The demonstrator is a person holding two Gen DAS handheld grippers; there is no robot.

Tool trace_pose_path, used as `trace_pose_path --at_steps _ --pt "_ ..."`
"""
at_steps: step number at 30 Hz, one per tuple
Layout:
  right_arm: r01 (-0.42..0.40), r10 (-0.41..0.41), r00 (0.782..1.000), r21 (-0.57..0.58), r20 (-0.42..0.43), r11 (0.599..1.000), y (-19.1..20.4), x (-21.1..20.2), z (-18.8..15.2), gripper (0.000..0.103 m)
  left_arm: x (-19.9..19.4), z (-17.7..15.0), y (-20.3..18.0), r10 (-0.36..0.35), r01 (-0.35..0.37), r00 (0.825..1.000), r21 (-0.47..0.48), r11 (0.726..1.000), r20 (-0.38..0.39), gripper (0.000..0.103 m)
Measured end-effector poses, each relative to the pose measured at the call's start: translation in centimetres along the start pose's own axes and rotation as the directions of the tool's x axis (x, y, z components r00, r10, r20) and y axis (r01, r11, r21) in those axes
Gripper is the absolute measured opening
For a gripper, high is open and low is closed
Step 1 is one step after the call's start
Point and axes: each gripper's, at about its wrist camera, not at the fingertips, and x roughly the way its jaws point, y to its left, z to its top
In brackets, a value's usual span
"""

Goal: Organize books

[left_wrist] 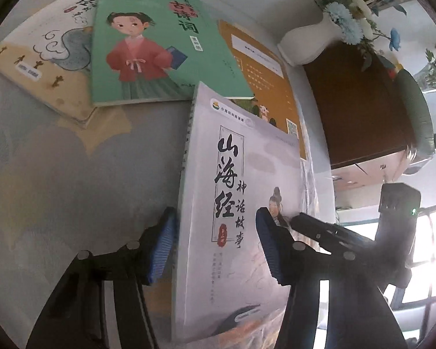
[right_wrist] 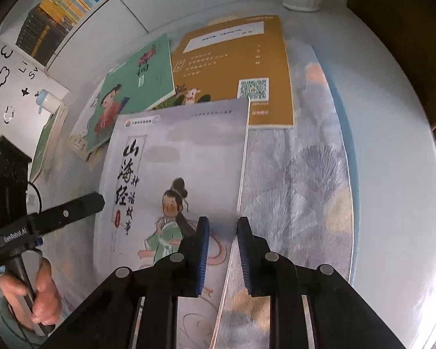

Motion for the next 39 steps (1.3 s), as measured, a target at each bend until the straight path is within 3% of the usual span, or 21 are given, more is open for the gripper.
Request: trace_pose_path --at_steps 2,5,7,8,11,14,17,25,32,33,35,37,39 --pt "-0.023 0.023 1.0 0.013 -0.004 1.0 -0.5 -0.2 -0.4 0.02 -0.8 -0.3 -0.5 -0.042 0.042 0.999 0.009 0.999 0.026 0.05" --pt "-0.07 0.07 0.998 0.056 -0.001 0.996 -2.2 -0.6 -0.9 0.021 -2.8 -0.2 -0.9 -0.216 0.217 0.975 -0.016 0.976 0.058 0.05" --pt "-0.118 0.118 0.993 0.103 0.004 0.988 -3.1 -0.6 -1.1 0.021 -3.0 -0.1 -1.0 -0.283 0.285 0.957 -0.037 0.958 0.059 0.05" --pt "-0.14 0.141 0.99 0.127 0.008 0.982 -3.4 -0.5 -1.1 0.021 -2.7 -0.1 -1.1 -0.278 0.281 0.959 -0.045 0.959 0.06 0.05" --pt "-0.181 0.18 0.983 0.174 0.018 0.968 -3.9 -0.3 -1.1 0.02 -1.7 -0.2 -1.3 -0.164 0.166 0.984 -0.032 0.986 0.063 0.045" --pt "-0.181 0.18 0.983 0.172 0.021 0.968 -3.9 -0.4 -1.1 0.02 0.2 -0.2 -1.0 -0.059 0.06 0.998 -0.039 0.997 0.02 0.009" --pt "-0.171 0.171 0.985 0.163 0.015 0.972 -3.5 -0.3 -0.9 0.02 0.7 -0.7 -0.8 -0.031 0.032 0.999 -0.05 0.998 0.017 0.008" --pt "-0.197 0.207 0.978 0.236 -0.02 0.952 -5.7 -1.1 -1.6 0.02 1.7 0.1 0.9 -0.117 0.101 0.991 -0.204 0.974 -0.068 0.009" --pt "-0.175 0.178 0.984 0.171 -0.003 0.97 -3.5 -1.2 -1.5 0.023 2.5 0.4 1.5 -0.096 0.073 0.99 -0.203 0.976 -0.102 0.009" --pt "-0.21 0.211 0.977 0.173 0.013 0.962 -3.4 -1.7 -1.6 0.023 2.4 0.4 1.7 -0.097 0.074 0.99 -0.203 0.976 -0.103 0.009" --pt "-0.363 0.358 0.932 0.19 0.063 0.912 -3.7 -2.8 -1.4 0.023 2.5 0.4 2.1 -0.117 0.09 0.986 -0.219 0.972 -0.116 0.009" --pt "-0.438 0.432 0.898 0.214 0.078 0.873 -4.2 -2.8 -1.1 0.023 2.6 0.5 2.2 -0.124 0.096 0.985 -0.223 0.97 -0.117 0.009" --pt "-0.394 0.391 0.918 0.222 0.059 0.892 -4.4 -2.0 -0.9 0.024 2.6 0.4 2.3 -0.131 0.102 0.985 -0.226 0.969 -0.116 0.01"
